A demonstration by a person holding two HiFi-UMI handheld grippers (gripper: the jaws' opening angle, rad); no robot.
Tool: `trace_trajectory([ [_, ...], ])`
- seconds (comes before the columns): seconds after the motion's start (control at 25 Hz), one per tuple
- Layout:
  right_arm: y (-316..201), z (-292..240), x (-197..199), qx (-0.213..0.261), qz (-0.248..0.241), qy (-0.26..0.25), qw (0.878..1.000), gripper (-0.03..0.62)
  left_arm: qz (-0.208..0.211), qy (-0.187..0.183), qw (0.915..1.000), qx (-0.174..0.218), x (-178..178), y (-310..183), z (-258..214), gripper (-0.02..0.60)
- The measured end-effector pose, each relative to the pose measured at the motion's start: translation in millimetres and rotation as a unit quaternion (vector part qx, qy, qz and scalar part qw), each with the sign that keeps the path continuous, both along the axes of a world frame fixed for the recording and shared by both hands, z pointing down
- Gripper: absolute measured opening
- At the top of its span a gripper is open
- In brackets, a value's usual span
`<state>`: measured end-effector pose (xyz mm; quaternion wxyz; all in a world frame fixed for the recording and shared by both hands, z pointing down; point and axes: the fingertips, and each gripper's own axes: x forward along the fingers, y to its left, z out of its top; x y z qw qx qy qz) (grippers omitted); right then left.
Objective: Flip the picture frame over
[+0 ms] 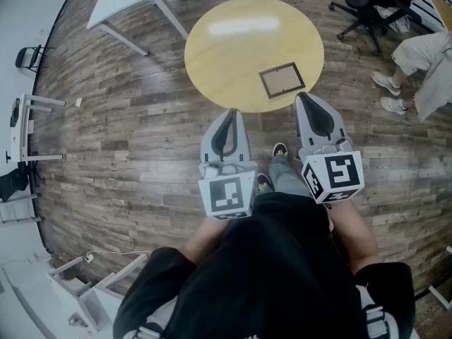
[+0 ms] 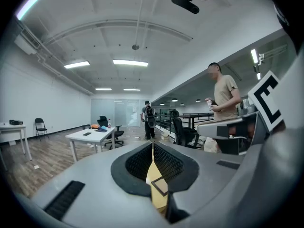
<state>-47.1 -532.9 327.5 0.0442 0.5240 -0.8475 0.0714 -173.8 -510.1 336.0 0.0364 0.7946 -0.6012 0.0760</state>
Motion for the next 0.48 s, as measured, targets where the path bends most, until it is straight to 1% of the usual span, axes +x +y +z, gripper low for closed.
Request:
trace_trajectory([
  [0.16, -37.3, -2.7, 13.9, 0.011, -0.006, 0.001, 1.000, 0.023, -0.003, -0.006, 1.0000, -0.001, 8.8, -36.3, 3.4, 0.028],
  [0.28, -67.3, -3.3, 32.3, 0.019, -0.017, 0.013, 1.000, 0.023, -0.007, -0.008, 0.9999, -0.001, 18.7, -63.2, 4.8, 0.028],
  [0.4, -95.3, 1.5, 51.1, 0.025, -0.044, 0.042, 0.998, 0.024, -0.010, -0.014, 0.9999, 0.000, 30.3, -86.5, 5.3, 0.028],
  [0.48, -111.4, 15.3, 57.3, 0.024, -0.079, 0.080, 0.993, 0.023, -0.013, -0.018, 0.9998, -0.002, 34.9, -100.5, 8.4, 0.028],
])
